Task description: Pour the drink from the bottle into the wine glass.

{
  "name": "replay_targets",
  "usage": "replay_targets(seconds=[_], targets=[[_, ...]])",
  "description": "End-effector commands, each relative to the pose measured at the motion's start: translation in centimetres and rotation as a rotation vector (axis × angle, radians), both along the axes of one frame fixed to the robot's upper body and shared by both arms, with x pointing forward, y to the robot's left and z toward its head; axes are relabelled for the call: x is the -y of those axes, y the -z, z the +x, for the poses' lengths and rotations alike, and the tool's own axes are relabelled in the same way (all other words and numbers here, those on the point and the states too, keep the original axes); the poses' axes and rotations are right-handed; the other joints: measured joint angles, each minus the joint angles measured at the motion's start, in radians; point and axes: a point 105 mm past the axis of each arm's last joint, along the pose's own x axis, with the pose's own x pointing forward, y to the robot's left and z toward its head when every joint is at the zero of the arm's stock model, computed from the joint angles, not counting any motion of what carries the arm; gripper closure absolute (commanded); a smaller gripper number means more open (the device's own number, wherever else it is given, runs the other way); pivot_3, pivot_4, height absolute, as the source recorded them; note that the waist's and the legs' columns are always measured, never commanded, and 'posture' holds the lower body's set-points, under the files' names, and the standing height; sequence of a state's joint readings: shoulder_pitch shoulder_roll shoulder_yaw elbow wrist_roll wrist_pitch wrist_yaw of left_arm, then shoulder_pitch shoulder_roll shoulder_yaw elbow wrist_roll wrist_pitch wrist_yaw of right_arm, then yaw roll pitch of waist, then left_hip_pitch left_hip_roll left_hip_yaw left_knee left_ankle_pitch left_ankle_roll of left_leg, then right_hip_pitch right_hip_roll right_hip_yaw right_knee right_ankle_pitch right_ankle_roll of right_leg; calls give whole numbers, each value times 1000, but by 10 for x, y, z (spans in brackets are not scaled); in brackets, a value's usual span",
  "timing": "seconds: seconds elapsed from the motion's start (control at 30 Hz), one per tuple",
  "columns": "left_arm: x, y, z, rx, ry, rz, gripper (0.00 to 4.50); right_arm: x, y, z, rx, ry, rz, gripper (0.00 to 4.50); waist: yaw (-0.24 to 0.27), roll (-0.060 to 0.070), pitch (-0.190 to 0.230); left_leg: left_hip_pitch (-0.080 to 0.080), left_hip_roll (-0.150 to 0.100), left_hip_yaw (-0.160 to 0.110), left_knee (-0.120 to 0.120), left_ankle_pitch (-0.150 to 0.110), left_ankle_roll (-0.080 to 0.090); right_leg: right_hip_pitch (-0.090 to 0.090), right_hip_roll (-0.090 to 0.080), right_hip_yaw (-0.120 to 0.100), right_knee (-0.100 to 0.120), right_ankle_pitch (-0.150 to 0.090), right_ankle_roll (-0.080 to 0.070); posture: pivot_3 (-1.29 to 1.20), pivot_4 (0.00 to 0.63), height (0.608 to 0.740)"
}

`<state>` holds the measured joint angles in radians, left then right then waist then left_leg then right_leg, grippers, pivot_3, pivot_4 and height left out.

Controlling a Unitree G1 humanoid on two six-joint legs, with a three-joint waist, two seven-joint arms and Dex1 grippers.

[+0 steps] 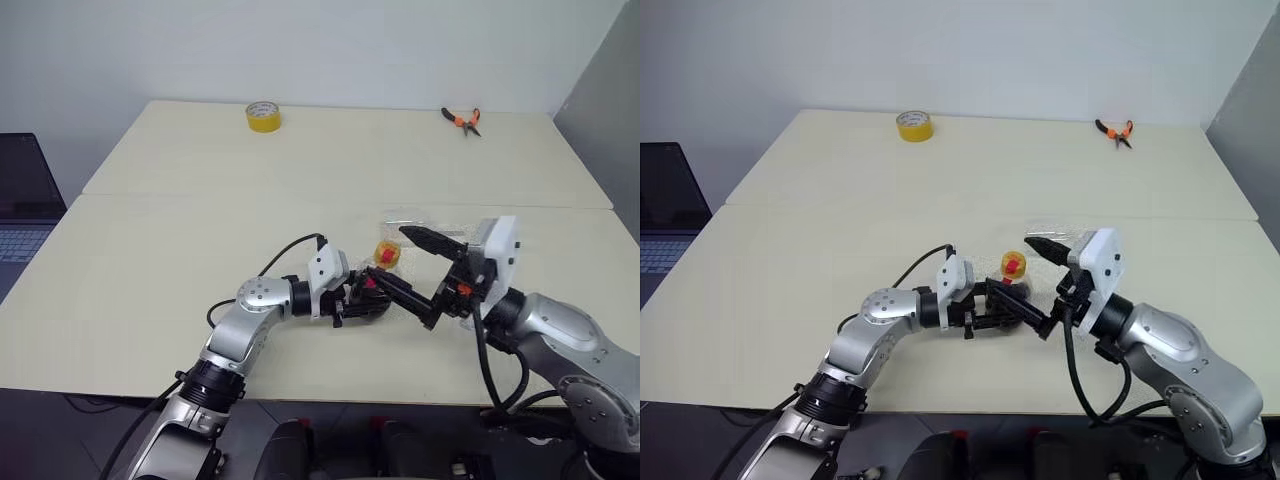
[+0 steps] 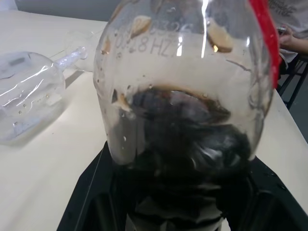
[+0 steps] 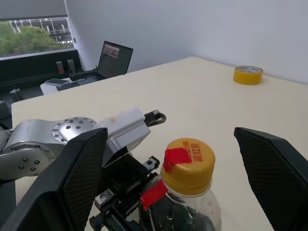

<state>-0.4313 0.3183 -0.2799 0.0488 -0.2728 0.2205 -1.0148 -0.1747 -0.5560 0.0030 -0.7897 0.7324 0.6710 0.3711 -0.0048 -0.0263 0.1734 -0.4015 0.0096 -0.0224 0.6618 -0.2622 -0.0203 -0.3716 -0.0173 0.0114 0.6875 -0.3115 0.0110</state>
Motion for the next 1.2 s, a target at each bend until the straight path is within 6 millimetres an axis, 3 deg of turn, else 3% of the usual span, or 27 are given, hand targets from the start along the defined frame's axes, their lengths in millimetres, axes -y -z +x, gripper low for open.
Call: replay_targets(seconds=[0.03,0.2,0.23,0.3,0.53,0.57,0.9,1.2], targets=[[5,-15,-2,61,29,-30,2420,0,-7,0,41,4,9,0,0,0,0,0,0,0,0,0,0,0,0,0,0,0,0,0,150,740],[6,-14,-3,62,30,-31,2426,3,-3,8,47,38,-7,0,0,0,0,0,0,0,0,0,0,0,0,0,0,0,0,0,150,740],[6,-14,-3,63,31,-30,2434,4,-2,9,44,42,-10,181,0,0,0,0,0,0,0,0,0,0,0,0,0,0,0,0,150,740],[6,-14,-4,63,31,-30,2435,5,-1,10,43,44,-10,634,0,0,0,0,0,0,0,0,0,0,0,0,0,0,0,0,150,740],[5,-13,-4,62,30,-28,2446,6,-6,12,52,46,29,3119,0,0,0,0,0,0,0,0,0,0,0,0,0,0,0,0,150,740],[5,-13,-4,61,30,-27,2450,6,-7,12,53,43,33,3242,0,0,0,0,0,0,0,0,0,0,0,0,0,0,0,0,150,740],[5,-12,-8,54,32,-26,3015,8,-9,15,48,-16,33,3241,0,0,0,0,0,0,0,0,0,0,0,0,0,0,0,0,150,740],[7,-14,-12,49,49,-30,3228,19,-2,31,59,-229,-144,3241,-2,0,0,0,0,0,0,0,0,0,0,0,0,0,0,0,150,740]])
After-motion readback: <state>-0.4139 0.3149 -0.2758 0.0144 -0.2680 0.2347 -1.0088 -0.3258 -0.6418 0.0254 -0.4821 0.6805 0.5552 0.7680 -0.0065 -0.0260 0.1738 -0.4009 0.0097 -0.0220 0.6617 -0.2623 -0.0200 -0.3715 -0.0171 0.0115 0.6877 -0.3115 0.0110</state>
